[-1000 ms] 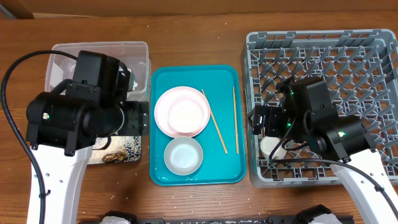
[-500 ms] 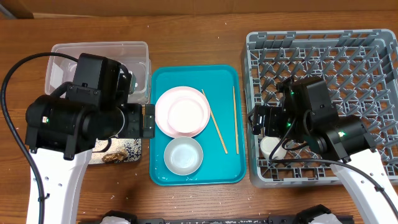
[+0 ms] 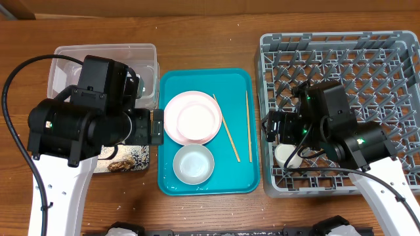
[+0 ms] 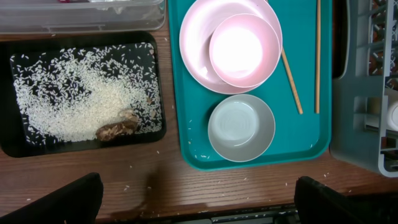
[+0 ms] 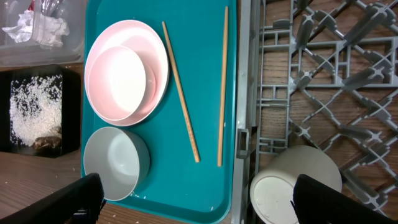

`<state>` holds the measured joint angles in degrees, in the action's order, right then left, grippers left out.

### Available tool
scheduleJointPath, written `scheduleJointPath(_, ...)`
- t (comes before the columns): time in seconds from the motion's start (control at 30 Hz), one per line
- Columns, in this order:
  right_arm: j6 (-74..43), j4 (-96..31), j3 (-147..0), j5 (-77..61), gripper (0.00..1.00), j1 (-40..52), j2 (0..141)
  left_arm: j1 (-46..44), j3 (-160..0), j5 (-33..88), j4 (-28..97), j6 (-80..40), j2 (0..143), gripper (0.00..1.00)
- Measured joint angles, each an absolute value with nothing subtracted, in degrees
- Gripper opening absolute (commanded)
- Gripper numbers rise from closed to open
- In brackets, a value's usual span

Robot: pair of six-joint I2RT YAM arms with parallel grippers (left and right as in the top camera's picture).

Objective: Sort waste into correct bins and load items into the dishwasher
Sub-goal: 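Open the left gripper to release the tissue into the bin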

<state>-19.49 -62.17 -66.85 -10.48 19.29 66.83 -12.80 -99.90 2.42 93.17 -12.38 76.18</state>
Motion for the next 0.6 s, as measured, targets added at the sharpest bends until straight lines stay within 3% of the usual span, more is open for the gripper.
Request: scheduleJointPath(0.6,-19.5,-62.2,-66.8,-10.5,1.00,19.3,66.8,-12.8,-99.8,2.4,93.1,-12.4,75.6,1.00)
